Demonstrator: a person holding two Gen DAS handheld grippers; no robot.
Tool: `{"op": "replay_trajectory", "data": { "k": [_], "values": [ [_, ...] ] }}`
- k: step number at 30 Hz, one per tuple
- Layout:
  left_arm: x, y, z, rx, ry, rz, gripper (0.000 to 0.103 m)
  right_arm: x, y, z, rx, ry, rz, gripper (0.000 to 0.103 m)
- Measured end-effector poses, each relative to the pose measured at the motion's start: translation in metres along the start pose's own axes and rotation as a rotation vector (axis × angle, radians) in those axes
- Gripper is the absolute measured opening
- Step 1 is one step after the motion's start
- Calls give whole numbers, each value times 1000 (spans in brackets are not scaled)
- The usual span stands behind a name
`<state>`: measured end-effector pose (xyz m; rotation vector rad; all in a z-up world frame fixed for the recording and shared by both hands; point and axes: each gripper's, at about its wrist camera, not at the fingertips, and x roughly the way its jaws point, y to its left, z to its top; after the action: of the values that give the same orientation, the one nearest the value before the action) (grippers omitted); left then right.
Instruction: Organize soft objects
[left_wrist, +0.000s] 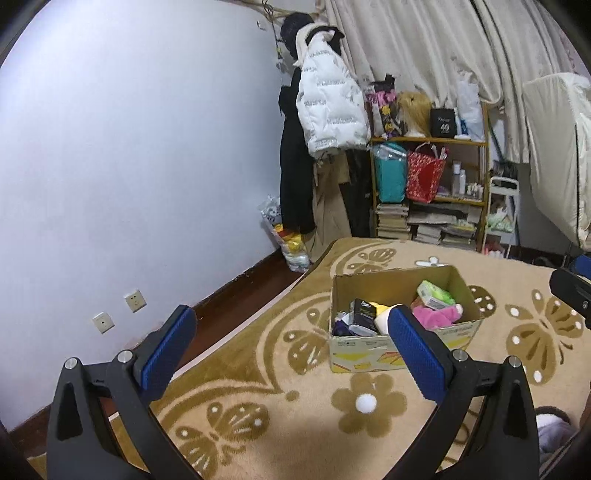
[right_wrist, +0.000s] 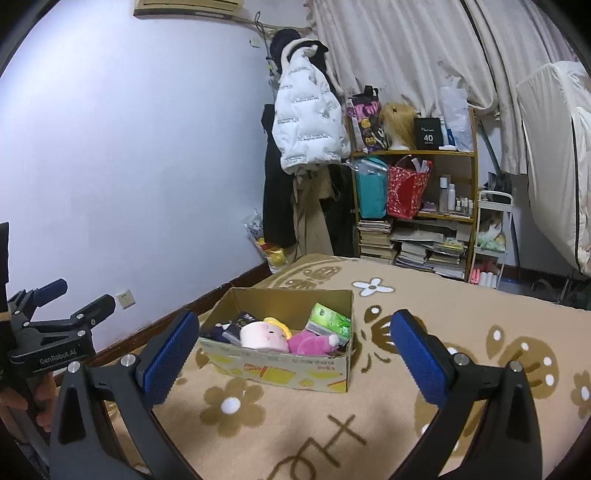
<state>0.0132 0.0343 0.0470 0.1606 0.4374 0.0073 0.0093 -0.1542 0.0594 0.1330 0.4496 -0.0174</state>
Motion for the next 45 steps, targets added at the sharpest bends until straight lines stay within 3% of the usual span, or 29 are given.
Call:
{"op": "replay_trajectory", "data": {
  "k": [9,16,23,45],
  "values": [
    [-37,4,-15,-24,-66,-5,102,-34,6,-17,-13,-36,10,103],
    [-41,-2,-28,7,-82,14,102,-39,6,-31,-2,-38,5,103],
    [-33,-13,-33,53,-54,10,102,-35,5,-38,-18,6,-10,103],
    [-21,-10,-37,34,-11,11,102,-20,14,-48,-76,57,-25,103]
  ]
}}
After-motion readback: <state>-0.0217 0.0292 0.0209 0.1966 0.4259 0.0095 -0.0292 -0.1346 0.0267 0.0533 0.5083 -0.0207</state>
